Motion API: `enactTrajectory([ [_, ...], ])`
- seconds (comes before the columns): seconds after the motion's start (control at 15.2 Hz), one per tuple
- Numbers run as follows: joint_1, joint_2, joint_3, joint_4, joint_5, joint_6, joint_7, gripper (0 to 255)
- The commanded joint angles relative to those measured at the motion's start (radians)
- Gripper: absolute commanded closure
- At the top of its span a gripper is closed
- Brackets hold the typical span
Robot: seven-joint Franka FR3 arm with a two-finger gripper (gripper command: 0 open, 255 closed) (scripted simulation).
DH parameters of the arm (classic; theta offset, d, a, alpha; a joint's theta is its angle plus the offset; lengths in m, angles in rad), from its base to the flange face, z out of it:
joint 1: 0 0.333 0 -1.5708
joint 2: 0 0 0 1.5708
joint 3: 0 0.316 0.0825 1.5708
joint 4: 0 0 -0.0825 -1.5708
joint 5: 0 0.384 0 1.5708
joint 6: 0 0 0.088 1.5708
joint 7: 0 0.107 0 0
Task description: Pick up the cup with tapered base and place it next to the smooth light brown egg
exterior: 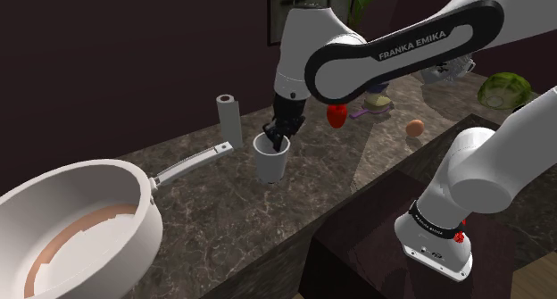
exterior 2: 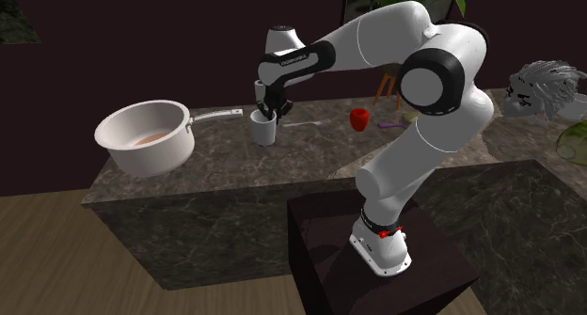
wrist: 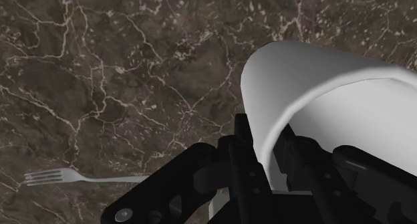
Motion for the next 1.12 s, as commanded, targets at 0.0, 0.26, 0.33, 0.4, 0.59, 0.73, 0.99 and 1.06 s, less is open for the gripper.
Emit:
enactTrajectory([
  [0.0,-0.001,-0.009,-0.003,0.023,-0.001,-0.031,0.001,255],
  [0.26,-0.002,-0.025,-0.009,0.064,-0.003,-0.088,0.003,255],
  [0.33,-0.002,-0.028,-0.011,0.074,-0.004,-0.102,0.003,255],
  [0.4,-0.002,-0.031,-0.012,0.085,-0.004,-0.116,0.004,255],
  [0.59,-0.004,-0.039,-0.017,0.119,-0.007,-0.157,0.006,255],
  [0.73,-0.005,-0.043,-0.019,0.142,-0.008,-0.185,0.007,255],
  [0.99,-0.006,-0.048,-0.024,0.192,-0.012,-0.239,0.010,255],
  [1.06,-0.007,-0.049,-0.025,0.204,-0.012,-0.252,0.011,255],
])
